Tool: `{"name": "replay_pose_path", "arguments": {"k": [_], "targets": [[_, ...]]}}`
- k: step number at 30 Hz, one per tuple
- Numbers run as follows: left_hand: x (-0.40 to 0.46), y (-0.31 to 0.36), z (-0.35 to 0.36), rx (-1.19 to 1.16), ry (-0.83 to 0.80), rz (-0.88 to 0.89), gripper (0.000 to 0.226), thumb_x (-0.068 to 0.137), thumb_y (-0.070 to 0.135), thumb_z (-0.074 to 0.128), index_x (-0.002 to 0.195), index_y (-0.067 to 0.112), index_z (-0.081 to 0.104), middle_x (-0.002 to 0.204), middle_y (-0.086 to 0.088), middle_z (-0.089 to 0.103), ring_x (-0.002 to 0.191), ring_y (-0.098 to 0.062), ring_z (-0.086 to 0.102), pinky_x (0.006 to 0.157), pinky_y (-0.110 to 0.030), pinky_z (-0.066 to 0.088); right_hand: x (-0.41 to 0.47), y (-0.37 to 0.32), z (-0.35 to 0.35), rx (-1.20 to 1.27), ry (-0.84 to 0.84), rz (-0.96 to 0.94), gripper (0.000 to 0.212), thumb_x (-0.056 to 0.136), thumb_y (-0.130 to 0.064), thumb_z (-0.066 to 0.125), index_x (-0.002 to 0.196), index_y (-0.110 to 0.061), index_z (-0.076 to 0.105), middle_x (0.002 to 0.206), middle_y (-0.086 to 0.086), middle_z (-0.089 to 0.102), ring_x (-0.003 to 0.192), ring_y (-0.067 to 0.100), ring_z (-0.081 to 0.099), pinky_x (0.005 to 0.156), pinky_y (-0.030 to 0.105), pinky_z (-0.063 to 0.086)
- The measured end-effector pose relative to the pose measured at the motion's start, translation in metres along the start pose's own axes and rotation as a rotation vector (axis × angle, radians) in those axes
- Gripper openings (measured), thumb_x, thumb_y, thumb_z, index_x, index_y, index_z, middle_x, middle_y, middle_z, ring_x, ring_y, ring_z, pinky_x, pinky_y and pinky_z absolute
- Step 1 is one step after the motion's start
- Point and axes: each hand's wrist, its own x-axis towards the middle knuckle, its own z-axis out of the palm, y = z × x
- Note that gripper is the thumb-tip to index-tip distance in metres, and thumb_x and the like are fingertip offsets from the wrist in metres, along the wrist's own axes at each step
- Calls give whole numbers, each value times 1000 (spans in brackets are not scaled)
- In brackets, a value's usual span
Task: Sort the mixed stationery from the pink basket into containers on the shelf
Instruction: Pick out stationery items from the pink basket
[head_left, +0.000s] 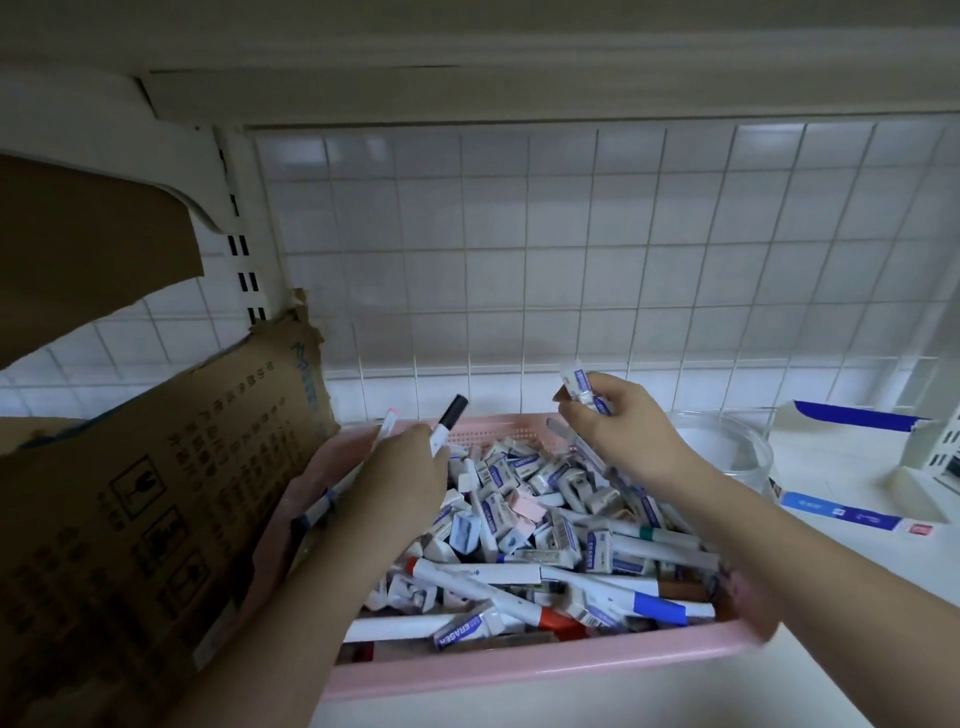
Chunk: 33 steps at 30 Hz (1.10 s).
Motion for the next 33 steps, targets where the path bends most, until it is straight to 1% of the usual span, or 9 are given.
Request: {"name": "replay_pose_path", "arguments": {"k": [3,7,10,14,18,22,27,30,33], "targets": [[-8,25,-16,-142,-30,13,25,101,26,35,81,15,44,62,3,42,50,-9,36,42,-17,26,-4,-7,-22,52,14,19,14,90,-15,58,79,-21,63,62,-12,58,49,-4,51,53,15,38],[-20,86,-5,-401,-150,71,26,99,24,39,75,15,44,64,-1,44,54,-18,41,49,-25,32,-21,-5,-85,65,2,81,10,89,-18,57,82,-17,63,57,-5,56,53,16,50,53,29,40],[-41,149,13,-467,-180,123,29,99,28,41,72,18,45,63,0,47,54,-18,43,51,-27,35,-43,21,-143,-72,-7,80,11,90,-17,56,82,-11,62,50,-12,54,47,9,46,50,18,39],[-68,231,67,-552,-238,150,24,96,31,42,85,15,54,86,-9,64,57,-22,50,54,-26,40,-77,86,-211,-298,-33,75,19,89,-25,56,72,-16,55,54,-5,46,48,11,40,43,17,32],[-83,284,141,-568,-337,5,29,97,33,38,95,9,53,91,-10,65,54,-18,50,41,-16,32,-93,155,-245,-499,-110,-22,9,87,-21,57,81,-14,59,60,-2,50,61,18,46,53,18,35],[-87,294,196,-577,-308,-198,23,92,21,39,70,14,45,70,-8,54,58,-22,43,60,-29,37,-99,197,-254,-582,-287,-119,27,86,-34,61,109,-22,59,86,-7,56,85,12,51,68,22,37],[-100,296,205,-507,-249,-236,28,97,28,39,71,19,39,63,2,43,57,-16,47,53,-26,42,-104,211,-273,-333,-472,-178,32,89,-26,63,120,-24,57,107,-15,54,101,2,52,81,3,35],[-106,299,201,-548,-226,-215,11,99,25,38,91,23,46,68,-2,43,54,-13,41,46,-15,35,-108,221,-282,-91,-410,-56,38,87,-9,63,110,-37,53,118,-13,55,93,-14,52,85,14,44],[-107,297,197,-550,-193,-178,13,99,23,38,103,26,50,80,-8,56,69,-15,50,59,-20,37,-112,232,-284,33,-340,49,40,86,-3,63,100,-40,56,118,-11,58,101,-6,54,87,14,45]]}}
